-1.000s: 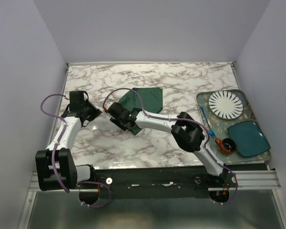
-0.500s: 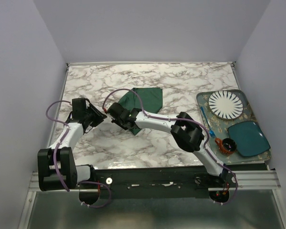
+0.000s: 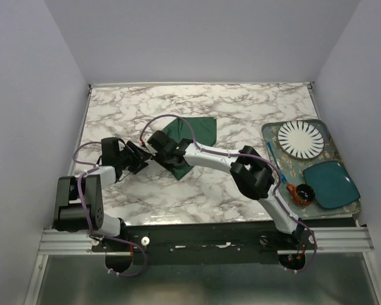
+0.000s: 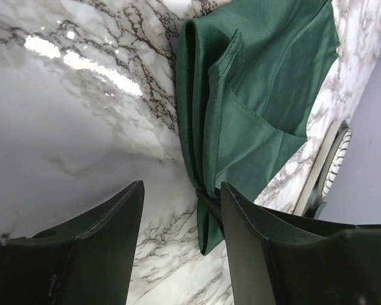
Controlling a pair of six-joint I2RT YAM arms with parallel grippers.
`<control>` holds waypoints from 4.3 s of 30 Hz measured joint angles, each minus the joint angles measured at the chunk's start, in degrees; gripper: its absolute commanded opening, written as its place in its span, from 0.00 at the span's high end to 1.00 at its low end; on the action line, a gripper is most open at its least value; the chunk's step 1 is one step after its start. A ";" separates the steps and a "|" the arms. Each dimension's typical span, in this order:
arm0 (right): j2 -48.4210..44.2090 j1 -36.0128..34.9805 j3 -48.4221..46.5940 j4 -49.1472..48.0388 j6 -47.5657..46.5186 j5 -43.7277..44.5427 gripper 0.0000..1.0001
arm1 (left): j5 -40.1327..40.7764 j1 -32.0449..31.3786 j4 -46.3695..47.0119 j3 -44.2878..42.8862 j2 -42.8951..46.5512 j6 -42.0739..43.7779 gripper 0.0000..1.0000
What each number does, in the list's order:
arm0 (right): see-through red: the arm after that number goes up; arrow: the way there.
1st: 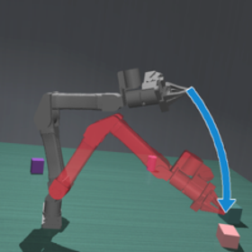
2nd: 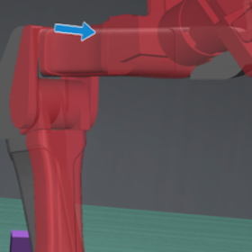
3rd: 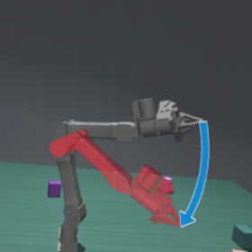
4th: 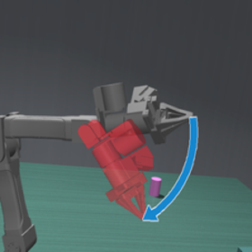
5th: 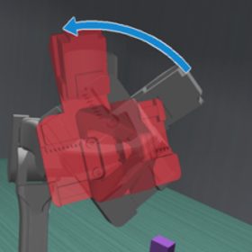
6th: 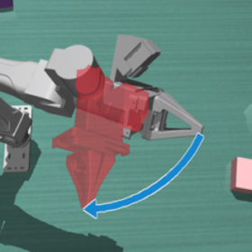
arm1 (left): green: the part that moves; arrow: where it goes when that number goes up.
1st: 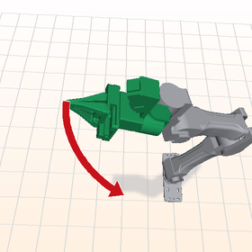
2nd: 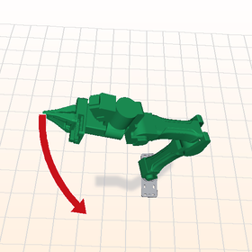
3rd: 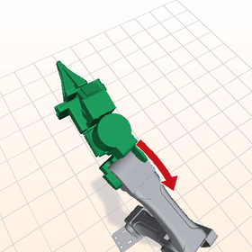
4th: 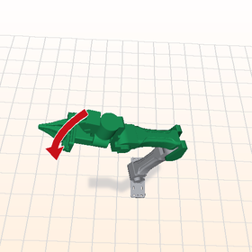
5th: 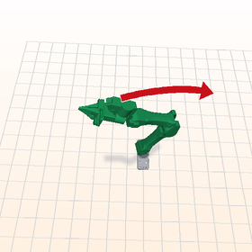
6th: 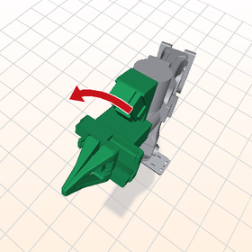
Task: Fold the napkin, place the utensils inside, and roll it up
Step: Roll the napkin with the utensil
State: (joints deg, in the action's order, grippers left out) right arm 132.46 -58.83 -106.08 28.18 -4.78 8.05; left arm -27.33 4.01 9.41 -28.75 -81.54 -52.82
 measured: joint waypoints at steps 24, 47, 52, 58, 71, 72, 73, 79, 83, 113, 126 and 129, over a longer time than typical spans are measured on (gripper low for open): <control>-2.80 10.58 3.26 -1.44 7.39 -28.79 0.99 | 1.20 -5.55 8.39 -4.59 -10.29 -5.68 0.46; -6.49 10.45 7.76 -3.02 6.75 -26.86 0.43 | 7.28 -7.96 0.92 -9.07 -12.44 -2.99 1.00; -8.92 6.88 8.35 -2.82 5.14 -20.55 0.30 | 7.30 -7.96 0.92 -9.07 -12.44 -3.04 1.00; -8.74 3.21 8.31 -2.62 2.56 -13.03 0.27 | 7.28 -7.93 0.83 -9.07 -12.44 -3.63 1.00; -5.49 -0.15 8.26 -4.20 -0.24 0.94 0.38 | 7.30 -7.96 -0.22 -9.40 -12.46 -5.01 1.00; -5.16 -0.22 8.26 -4.26 -0.22 1.27 0.41 | 7.30 -7.96 -0.50 -9.51 -12.50 -5.16 1.00; -4.98 -0.22 8.26 -4.44 -0.20 1.40 0.44 | 7.28 -7.96 -0.70 -9.66 -12.55 -5.29 1.00; -4.31 -0.44 8.00 -5.55 -0.20 4.15 0.83 | 7.26 -7.96 -2.01 -10.60 -12.98 -5.81 1.00; -4.20 -0.37 8.00 -5.68 0.28 4.35 0.99 | 7.61 -7.96 -3.50 -11.39 -12.98 -5.11 1.00; -2.47 22.12 11.21 -12.28 15.41 -57.13 0.99 | 15.72 -14.69 -13.73 -20.55 -3.30 9.27 0.60; 1.22 23.50 11.82 -14.60 20.46 -63.28 1.00 | 12.33 -16.68 -11.37 -16.87 -2.49 8.72 0.70; 1.55 23.87 12.31 -15.80 22.45 -63.49 0.99 | 12.31 -17.11 -10.29 -15.34 -2.47 7.93 0.60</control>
State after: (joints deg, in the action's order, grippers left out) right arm 134.02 -34.96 -93.78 12.38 17.67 -55.44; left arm -15.03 -13.10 -0.89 -44.10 -84.01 -44.88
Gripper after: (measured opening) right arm 0.014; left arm 0.300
